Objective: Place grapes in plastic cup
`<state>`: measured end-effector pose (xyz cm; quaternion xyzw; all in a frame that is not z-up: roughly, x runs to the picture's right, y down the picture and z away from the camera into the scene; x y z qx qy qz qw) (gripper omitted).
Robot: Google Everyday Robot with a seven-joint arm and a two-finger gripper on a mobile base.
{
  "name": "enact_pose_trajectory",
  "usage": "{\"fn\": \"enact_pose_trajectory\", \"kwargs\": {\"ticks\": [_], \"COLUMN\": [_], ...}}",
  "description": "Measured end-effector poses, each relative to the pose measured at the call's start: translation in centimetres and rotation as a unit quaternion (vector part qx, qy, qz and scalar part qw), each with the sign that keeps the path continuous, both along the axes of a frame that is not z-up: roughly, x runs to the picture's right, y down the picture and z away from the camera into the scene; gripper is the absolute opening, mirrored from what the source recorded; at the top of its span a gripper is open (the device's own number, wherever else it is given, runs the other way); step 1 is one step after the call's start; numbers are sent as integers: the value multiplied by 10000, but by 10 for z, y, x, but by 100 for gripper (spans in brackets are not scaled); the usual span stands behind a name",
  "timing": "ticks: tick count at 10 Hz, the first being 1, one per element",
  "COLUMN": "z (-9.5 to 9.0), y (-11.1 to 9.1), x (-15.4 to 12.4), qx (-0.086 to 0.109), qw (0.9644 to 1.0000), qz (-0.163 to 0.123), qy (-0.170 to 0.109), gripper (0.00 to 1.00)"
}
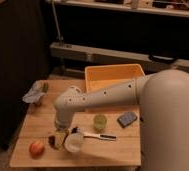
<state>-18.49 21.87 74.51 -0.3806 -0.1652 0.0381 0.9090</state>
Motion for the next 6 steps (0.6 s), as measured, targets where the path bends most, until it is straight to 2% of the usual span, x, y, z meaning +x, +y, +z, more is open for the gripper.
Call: {"fn": "enact_pose_trajectory", "kwargs": {"ticks": [3, 6], "z": [5, 18], "y": [3, -1], "x": [-5, -5], "qx": [57, -21], "qw": [9999, 9999], "qz": [-88, 3], "qy": [-51, 155], "gripper": [80, 79]}}
